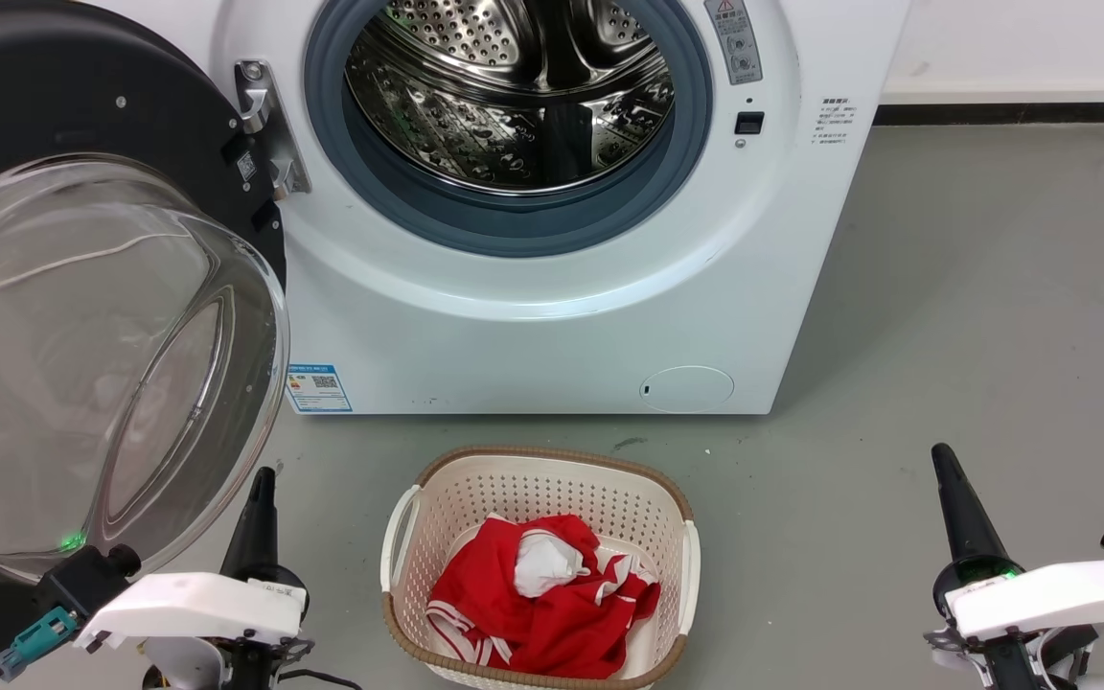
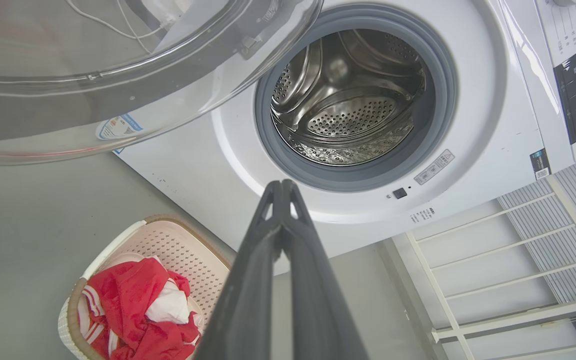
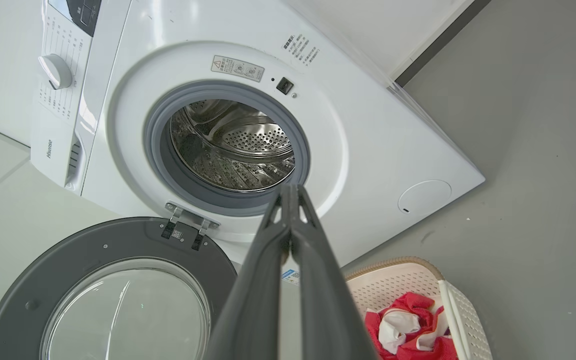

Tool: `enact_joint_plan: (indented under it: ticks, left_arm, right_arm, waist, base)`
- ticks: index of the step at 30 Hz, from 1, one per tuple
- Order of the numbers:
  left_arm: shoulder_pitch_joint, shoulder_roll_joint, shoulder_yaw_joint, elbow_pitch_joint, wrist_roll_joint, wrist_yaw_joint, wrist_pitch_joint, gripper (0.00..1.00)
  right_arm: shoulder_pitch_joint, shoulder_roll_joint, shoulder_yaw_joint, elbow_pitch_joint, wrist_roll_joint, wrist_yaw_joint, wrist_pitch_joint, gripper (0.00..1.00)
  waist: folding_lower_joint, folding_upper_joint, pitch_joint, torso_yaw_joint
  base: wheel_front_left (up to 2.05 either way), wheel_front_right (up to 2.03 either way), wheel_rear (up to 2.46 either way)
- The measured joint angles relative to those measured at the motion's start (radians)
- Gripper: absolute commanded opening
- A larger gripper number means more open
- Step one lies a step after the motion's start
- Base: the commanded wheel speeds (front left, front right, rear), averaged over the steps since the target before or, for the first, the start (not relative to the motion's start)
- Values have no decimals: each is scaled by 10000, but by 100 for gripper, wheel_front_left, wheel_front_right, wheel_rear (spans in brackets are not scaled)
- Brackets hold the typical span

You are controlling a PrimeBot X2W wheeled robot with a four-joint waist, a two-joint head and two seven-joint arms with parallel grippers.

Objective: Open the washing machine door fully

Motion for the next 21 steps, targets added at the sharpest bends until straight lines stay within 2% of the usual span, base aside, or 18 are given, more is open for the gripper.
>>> enact_joint_plan:
  ticks: [21]
  left_arm:
    - [-93, -198, 293, 194, -2178, -291, 556, 0]
  right_arm:
    - [-193, -13, -180, 293, 2290, -2, 366, 0]
  waist:
    - [0, 0, -64, -4]
  base:
    - [0, 0, 0]
